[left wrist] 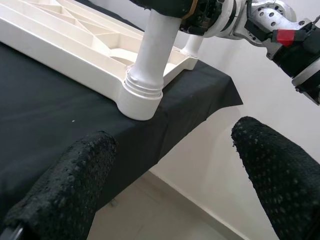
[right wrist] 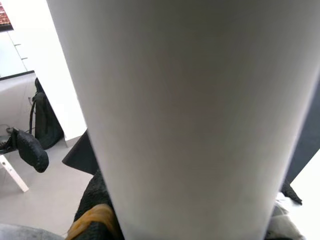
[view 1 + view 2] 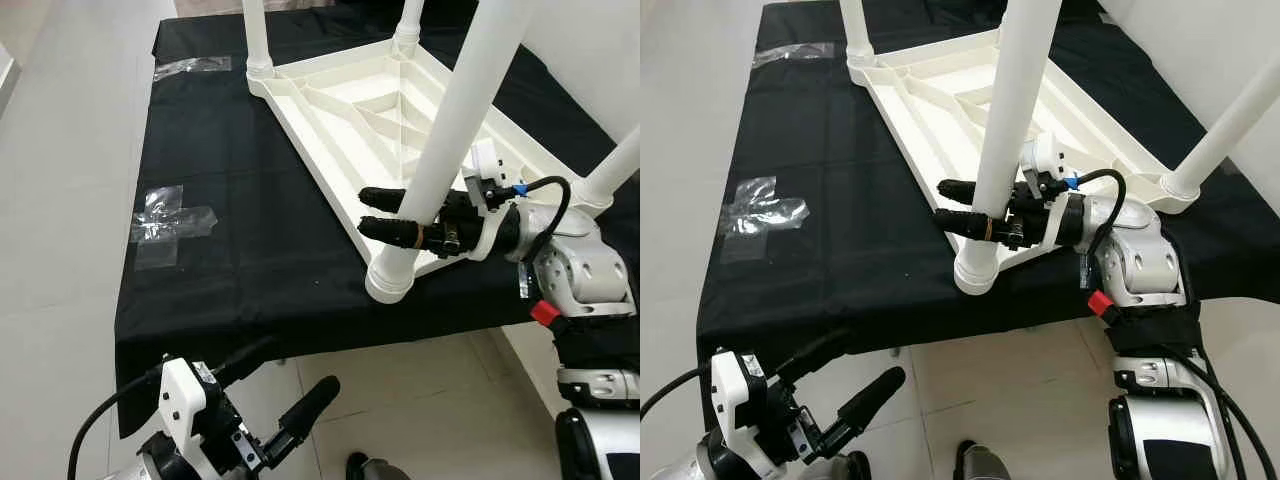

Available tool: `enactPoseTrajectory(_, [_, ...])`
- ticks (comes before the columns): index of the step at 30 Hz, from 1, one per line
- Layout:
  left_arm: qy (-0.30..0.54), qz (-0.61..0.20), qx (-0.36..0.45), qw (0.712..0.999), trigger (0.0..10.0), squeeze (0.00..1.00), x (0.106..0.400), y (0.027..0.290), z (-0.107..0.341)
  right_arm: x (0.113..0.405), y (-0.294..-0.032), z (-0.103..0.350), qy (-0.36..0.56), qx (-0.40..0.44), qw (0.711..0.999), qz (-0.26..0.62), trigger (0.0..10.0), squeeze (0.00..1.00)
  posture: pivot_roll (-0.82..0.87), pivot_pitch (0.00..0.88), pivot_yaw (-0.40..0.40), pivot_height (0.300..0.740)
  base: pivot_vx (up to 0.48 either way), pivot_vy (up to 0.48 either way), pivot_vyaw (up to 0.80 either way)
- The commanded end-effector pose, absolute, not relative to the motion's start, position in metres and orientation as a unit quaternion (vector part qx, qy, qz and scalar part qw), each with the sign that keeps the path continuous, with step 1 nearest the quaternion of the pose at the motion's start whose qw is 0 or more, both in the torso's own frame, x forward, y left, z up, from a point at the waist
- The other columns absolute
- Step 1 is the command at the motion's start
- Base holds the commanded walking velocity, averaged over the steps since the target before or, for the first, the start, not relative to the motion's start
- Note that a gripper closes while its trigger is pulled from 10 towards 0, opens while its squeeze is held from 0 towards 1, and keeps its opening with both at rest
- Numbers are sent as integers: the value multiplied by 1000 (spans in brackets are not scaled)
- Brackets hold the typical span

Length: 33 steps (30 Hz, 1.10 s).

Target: Building children table

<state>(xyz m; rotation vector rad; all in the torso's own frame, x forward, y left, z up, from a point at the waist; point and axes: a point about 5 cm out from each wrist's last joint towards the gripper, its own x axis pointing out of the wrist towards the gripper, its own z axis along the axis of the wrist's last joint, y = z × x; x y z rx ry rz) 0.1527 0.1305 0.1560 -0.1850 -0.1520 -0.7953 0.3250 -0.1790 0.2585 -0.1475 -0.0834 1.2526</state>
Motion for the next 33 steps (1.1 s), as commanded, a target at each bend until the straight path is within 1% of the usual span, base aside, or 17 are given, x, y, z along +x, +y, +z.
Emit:
enactPoseTrajectory(1, [-63,-389,-86,915,10000,0,149,131,154,319,-183,224,20,-38,856,515,0,0,72,275,-58,740,0,0,0])
enactPoseTrajectory(2, [-63,-389,-86,915,10000,0,149,131,154,319,-183,224,20,-38,856,515,0,0,72,275,-58,740,0,0,0])
enactPoseTrajectory(3, [-61,-390,-85,915,10000,0,148,132,152,317,-183,191,79,-65,953,286,0,0,71,257,-74,740,0,0,0])
enactPoseTrajectory(5, [-61,-390,-85,915,10000,0,148,132,152,317,-183,191,79,-65,953,286,0,0,71,257,-74,740,0,0,0])
enactPoseTrajectory(6, [-62,-387,-87,916,10000,0,151,132,152,286,-154,157,136,-59,970,194,0,0,16,274,-34,740,0,0,0])
enactPoseTrajectory(8, [-62,-387,-89,916,10000,0,153,132,151,269,-138,152,146,-49,980,124,0,0,34,257,-40,740,0,0,0])
enactPoseTrajectory(13, [-64,-391,-88,914,10000,0,156,131,149,273,-112,165,122,-9,982,143,0,0,23,226,-39,740,0,0,0])
enactPoseTrajectory(14, [-64,-393,-88,913,10000,0,157,130,149,284,-110,173,107,0,983,151,10000,0,14,231,-42,740,0,0,0])
enactPoseTrajectory(19, [-71,-387,-96,914,10000,0,159,129,151,302,-114,204,12,8,961,278,10000,0,9,244,-49,740,0,0,0])
enactPoseTrajectory(20, [-72,-388,-97,914,10000,0,157,127,152,306,-121,213,-23,28,941,335,10000,1000,20,257,-46,740,0,0,0])
enactPoseTrajectory(23, [-71,-390,-100,913,10000,0,154,125,154,304,-123,225,-48,23,924,378,10000,1000,40,281,-40,740,0,0,0])
enactPoseTrajectory(25, [-69,-393,-103,911,10000,0,149,122,156,302,-128,239,-67,3,881,467,10000,984,53,300,-39,740,0,0,0])
enactPoseTrajectory(26, [-68,-393,-104,911,10000,0,146,121,157,305,-131,246,-74,-11,866,495,10000,753,59,305,-39,740,0,0,0])
enactPoseTrajectory(27, [-68,-393,-104,911,10000,0,146,121,157,305,-131,246,-74,-11,866,495,10000,753,59,305,-39,740,0,0,0])
enactPoseTrajectory(28, [-66,-394,-104,911,10000,0,142,121,158,305,-134,251,-71,-7,851,520,10000,98,79,327,-37,740,0,0,0])
enactPoseTrajectory(29, [-65,-395,-105,911,10000,0,140,120,159,309,-137,255,-68,-18,839,540,10000,0,79,327,-37,740,0,0,0])
enactPoseTrajectory(33, [-62,-395,-105,911,10000,0,134,119,161,314,-142,258,-57,-43,816,574,10000,0,103,347,-33,740,0,0,0])
